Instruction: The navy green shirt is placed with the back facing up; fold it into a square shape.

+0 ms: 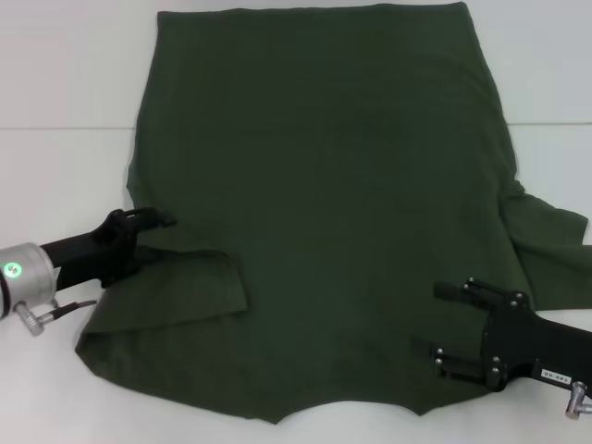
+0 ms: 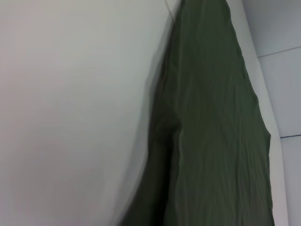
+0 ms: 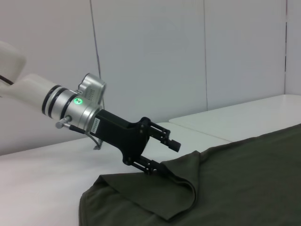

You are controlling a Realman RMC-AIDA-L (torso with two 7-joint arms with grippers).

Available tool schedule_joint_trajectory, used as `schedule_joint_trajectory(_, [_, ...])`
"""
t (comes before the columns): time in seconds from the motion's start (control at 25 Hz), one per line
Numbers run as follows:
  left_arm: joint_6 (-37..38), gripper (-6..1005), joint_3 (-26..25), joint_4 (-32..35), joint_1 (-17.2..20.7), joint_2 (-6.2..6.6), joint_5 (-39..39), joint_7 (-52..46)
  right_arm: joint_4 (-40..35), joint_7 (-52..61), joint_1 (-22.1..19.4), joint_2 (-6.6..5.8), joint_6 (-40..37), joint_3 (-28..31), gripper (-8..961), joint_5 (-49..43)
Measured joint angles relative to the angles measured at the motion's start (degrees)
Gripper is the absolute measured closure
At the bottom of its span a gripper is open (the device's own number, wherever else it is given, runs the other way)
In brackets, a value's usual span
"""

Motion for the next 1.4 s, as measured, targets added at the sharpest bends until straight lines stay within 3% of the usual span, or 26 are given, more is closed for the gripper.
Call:
schedule_joint_trajectory(0.28, [-1.1, 370, -0.5, -0.1, -2.5, -0.72, -1.1, 0.1, 0.0, 0.0, -0.1, 0.00, -0.4, 0.0, 97, 0.0])
schedule_joint_trajectory(0.64, [-1.7, 370, -0.3, -0.2, -10.0, -2.60, -3.1, 2.5, -0.1, 0.0, -0.2, 0.00, -1.4, 0.1, 97, 0.0])
schedule_joint_trajectory(0.88, [-2.6, 371, -0.4, -0.1, -11.4, -3.09, -4.0, 3.8, 0.0, -0.3, -0.2, 0.00, -1.5, 0.1, 96, 0.0])
schedule_joint_trajectory(1.0, [1.6, 371, -0.2, 0.1, -9.6, -2.98, -6.4, 8.8, 0.0, -0.3, -0.2, 0.05, -1.5, 0.3, 96, 0.0])
schedule_joint_trajectory(1.24, [20.5, 371, -1.0, 2.3, -1.4, -0.11, -8.0, 31.0, -0.2, 0.1, -0.1, 0.03, -1.5, 0.5, 97, 0.4])
schedule_joint_trajectory(1.32, [22.7, 372, -1.3, 5.7, 2.8, -0.34, -8.0, 38.0, -0.3, 0.1, -0.1, 0.03, -1.4, 0.6, 97, 1.1])
schedule_joint_trajectory(1.4, [24.4, 372, -1.3, 9.8, 6.9, -1.48, -7.7, 48.9, -0.3, 0.9, -0.1, -0.01, -1.1, 0.7, 96, 1.7])
